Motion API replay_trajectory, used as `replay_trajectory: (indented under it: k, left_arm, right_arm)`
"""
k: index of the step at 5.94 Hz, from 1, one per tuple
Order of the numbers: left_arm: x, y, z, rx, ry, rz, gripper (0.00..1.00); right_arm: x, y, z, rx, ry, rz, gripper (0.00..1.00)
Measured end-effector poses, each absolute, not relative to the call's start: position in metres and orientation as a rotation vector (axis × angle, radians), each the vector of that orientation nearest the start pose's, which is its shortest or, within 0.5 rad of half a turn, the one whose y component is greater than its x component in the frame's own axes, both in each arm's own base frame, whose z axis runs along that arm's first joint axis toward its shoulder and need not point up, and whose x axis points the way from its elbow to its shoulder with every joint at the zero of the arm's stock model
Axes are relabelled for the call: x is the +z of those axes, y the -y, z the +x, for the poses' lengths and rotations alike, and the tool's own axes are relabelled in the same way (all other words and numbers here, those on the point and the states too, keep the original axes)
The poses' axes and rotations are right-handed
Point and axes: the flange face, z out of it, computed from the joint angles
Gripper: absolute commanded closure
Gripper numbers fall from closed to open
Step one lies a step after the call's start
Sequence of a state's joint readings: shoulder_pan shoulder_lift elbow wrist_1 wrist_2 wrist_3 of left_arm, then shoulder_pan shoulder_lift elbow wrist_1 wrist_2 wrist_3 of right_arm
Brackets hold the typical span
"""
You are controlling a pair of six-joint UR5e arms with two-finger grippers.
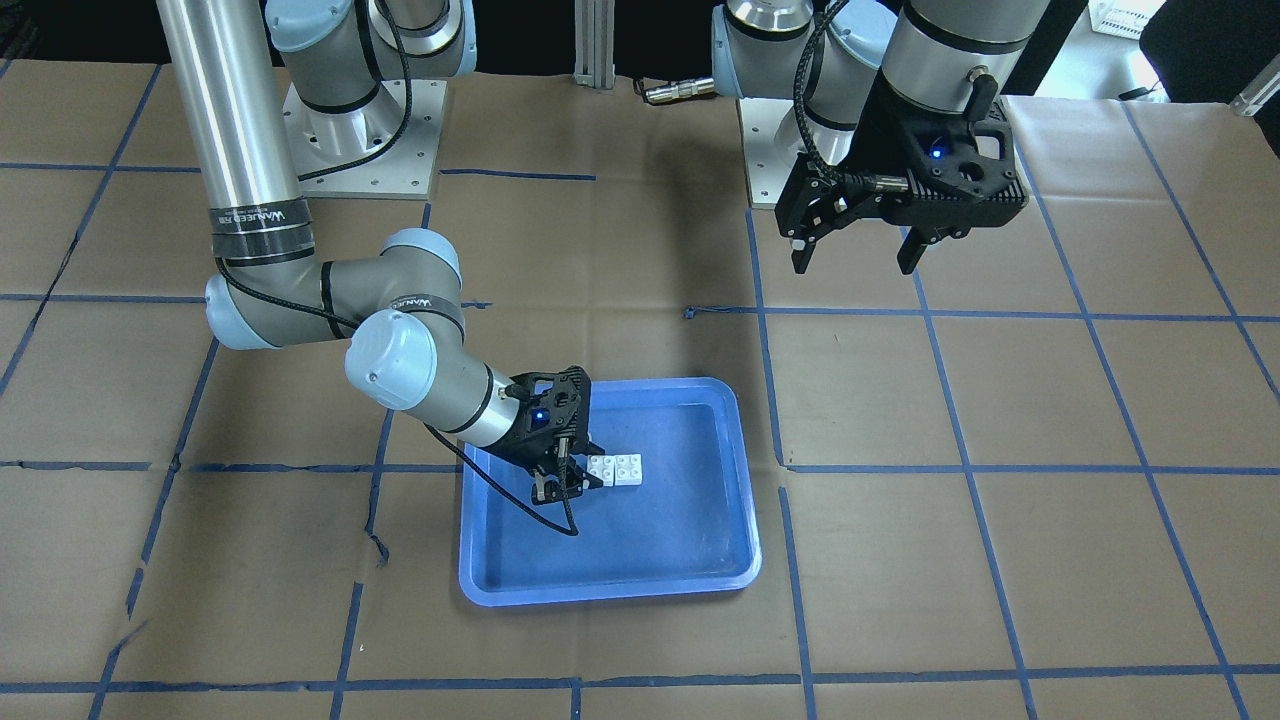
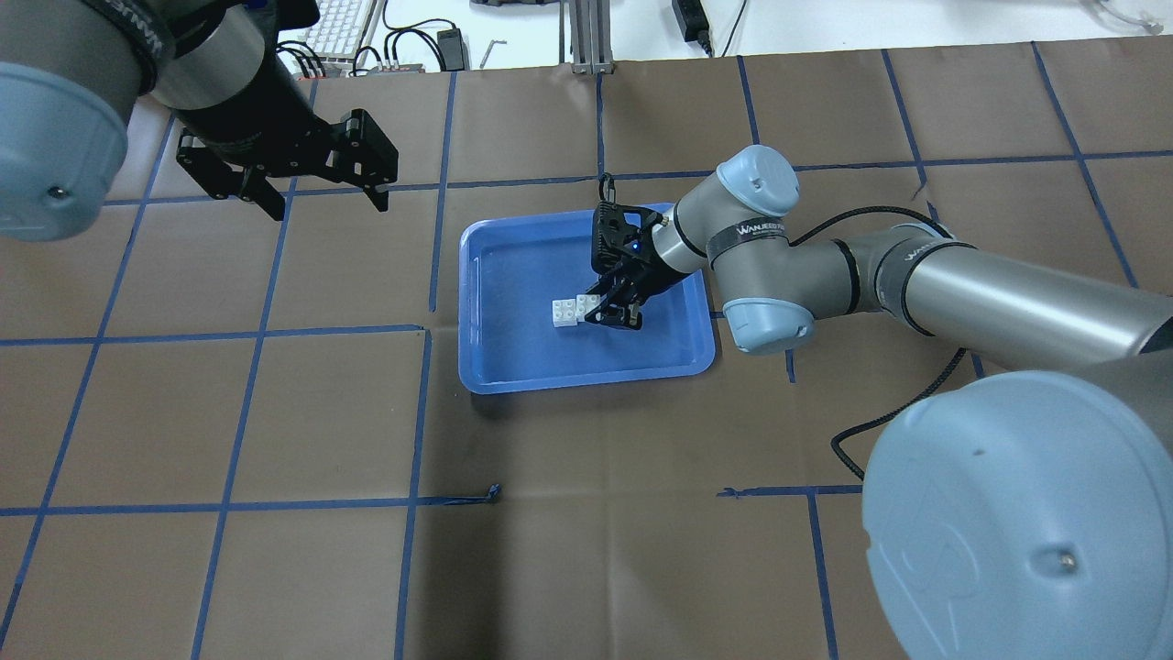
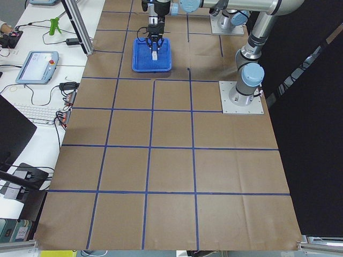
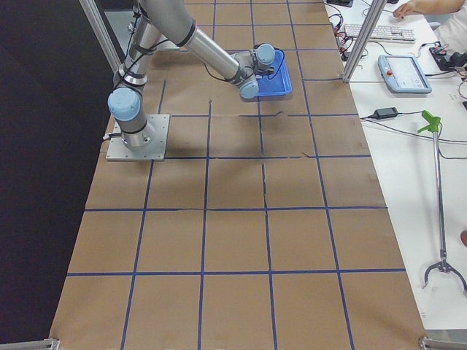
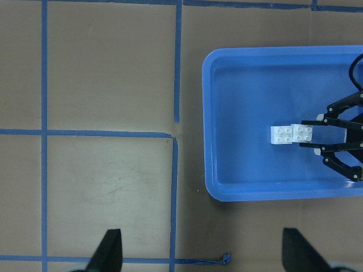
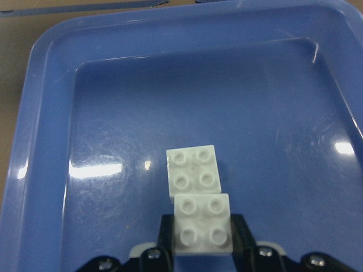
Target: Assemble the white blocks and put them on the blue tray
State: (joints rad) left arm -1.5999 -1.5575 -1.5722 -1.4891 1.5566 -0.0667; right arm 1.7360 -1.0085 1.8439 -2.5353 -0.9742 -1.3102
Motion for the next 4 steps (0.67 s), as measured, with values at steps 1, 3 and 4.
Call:
replay_trajectory:
  k: [1, 3, 4]
  left_arm:
    - [0.5025, 0.4909, -0.1491, -0.148, -3.156, -0.061, 0.01]
    - [0.5026, 0.4909, -0.1490, -0.149, -3.156, -0.064, 0.01]
    - [0.5026, 0.4909, -0.1490, -0.149, -3.156, -0.065, 0.01]
  right_arm:
    - [0.1604, 0.5577, 0.2850, -0.579, -1.924, -1.817, 0.71]
    - [0.1578, 0.5542, 0.2845, -0.578, -1.924, -1.817, 0.71]
    - [0.1587, 0.5546, 0.2847, -0.588, -1.923, -1.820, 0.71]
